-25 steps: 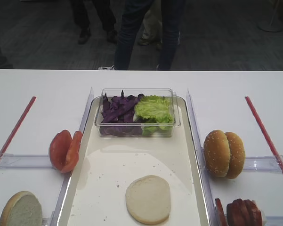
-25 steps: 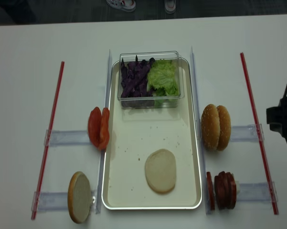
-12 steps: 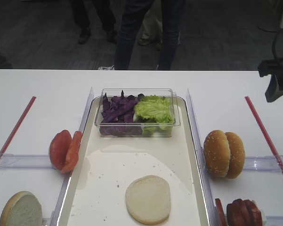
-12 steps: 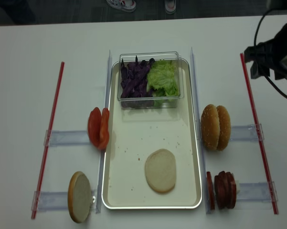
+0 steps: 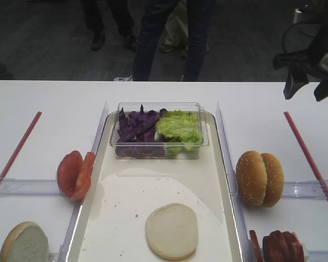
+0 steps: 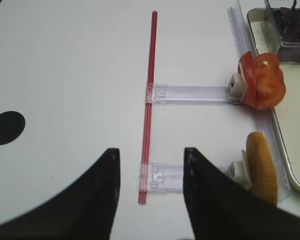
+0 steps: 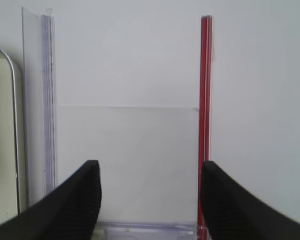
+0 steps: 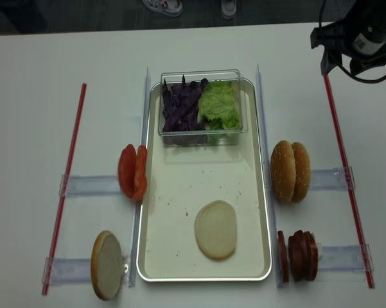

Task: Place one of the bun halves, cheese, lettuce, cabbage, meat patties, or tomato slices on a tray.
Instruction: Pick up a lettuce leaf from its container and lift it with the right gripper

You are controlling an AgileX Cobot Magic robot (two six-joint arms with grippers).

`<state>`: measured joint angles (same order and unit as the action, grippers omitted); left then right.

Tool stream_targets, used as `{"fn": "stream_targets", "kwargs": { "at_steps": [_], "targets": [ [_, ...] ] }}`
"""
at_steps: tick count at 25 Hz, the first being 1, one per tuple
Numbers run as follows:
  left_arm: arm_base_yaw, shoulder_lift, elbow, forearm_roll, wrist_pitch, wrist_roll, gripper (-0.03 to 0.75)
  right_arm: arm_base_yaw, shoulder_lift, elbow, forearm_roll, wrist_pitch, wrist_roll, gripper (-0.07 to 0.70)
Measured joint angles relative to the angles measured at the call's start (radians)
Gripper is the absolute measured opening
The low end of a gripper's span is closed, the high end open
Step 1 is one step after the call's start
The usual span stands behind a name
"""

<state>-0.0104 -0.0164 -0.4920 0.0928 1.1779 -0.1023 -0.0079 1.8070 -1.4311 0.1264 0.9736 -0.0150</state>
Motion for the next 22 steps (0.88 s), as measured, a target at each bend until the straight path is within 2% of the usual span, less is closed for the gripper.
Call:
{"fn": "stream_targets", "kwargs": {
  "at_steps": [10, 16, 22],
  "targets": [
    [0.0, 0.0, 0.0, 0.0, 0.0, 0.0, 0.289, 0.0, 0.202, -0.233, 0.0, 0.114, 0.0, 0.463],
    [0.0, 0.0, 0.0, 0.0, 0.0, 0.0, 0.289, 0.0, 0.257, -0.287, 0.0, 0.126, 0.0, 0.463],
    [0.0, 0.0, 0.0, 0.0, 0.0, 0.0, 0.289, 0.0, 0.293, -0.293, 0.01, 0.139, 0.002, 0.463]
  ]
}}
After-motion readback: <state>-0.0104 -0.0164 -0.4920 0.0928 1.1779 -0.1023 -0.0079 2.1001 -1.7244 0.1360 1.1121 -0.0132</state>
